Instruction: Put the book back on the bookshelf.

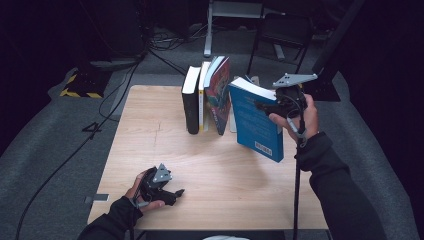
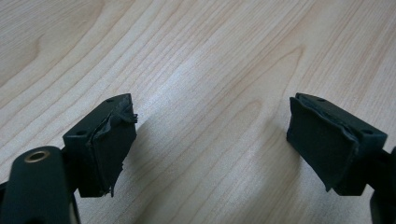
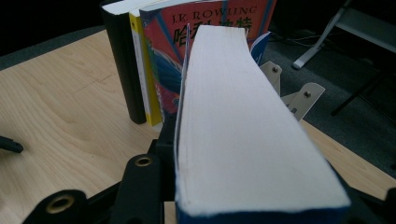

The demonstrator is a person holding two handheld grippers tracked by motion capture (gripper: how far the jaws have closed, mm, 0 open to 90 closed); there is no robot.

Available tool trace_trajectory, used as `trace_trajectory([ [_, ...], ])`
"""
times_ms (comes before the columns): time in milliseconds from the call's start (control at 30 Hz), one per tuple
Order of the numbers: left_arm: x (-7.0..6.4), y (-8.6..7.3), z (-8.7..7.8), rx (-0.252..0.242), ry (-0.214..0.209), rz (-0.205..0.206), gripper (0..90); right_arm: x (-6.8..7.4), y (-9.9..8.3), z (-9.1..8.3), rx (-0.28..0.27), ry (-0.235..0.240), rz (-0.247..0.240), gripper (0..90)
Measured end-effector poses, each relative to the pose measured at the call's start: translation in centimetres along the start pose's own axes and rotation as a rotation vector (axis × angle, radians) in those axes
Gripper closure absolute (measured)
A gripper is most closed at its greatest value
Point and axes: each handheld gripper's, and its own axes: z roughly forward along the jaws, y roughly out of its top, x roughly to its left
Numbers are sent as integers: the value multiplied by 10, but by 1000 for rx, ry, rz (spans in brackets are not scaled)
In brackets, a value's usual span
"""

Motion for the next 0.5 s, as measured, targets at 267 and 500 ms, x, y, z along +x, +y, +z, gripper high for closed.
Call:
trace_trajectory([
  [267,0,0,0,0,-2,1,154,-8,13,13,-16,-43,16,600],
  [500,1,0,0,0,-3,3,154,-19,20,28,-22,-91,42,600],
])
